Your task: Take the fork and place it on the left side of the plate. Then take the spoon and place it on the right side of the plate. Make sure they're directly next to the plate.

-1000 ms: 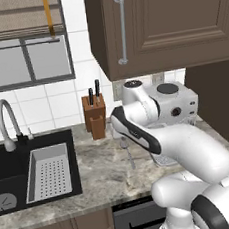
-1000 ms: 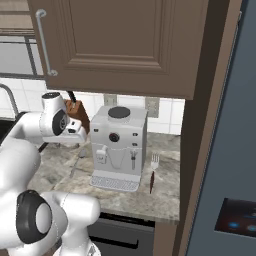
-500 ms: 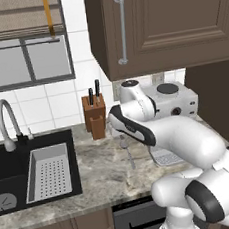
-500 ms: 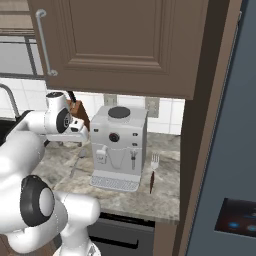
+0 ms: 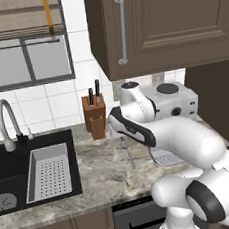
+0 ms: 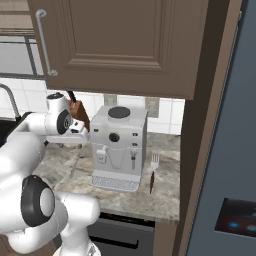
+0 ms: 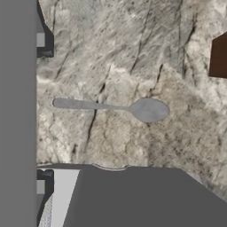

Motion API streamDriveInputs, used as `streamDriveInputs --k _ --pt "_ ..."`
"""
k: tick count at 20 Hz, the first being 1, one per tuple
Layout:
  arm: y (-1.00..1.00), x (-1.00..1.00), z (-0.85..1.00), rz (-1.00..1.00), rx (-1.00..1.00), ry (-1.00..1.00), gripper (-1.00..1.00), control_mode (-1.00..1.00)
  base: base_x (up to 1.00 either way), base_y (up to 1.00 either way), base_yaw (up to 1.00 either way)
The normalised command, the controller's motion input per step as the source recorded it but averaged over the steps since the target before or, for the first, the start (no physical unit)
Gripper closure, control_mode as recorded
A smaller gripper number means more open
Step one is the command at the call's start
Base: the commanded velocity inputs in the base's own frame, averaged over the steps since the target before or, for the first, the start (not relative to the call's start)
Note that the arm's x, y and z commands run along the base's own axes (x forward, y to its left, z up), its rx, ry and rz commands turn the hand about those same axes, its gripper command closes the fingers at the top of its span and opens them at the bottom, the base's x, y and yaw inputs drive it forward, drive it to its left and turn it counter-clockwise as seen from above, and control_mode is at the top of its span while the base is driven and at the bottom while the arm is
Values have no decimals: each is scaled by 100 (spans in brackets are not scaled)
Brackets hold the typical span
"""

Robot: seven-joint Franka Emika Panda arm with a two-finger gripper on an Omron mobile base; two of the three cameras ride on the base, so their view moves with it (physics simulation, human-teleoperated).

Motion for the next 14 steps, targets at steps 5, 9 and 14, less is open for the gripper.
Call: streamDriveInputs --k 5,9,14 --pt "8 -22 -14 0 0 0 -100 -100 0 0 0" --pt "12 -27 -9 1 -1 0 -100 -100 0 0 0" --pt "6 -13 -3 0 0 0 -100 -100 0 0 0"
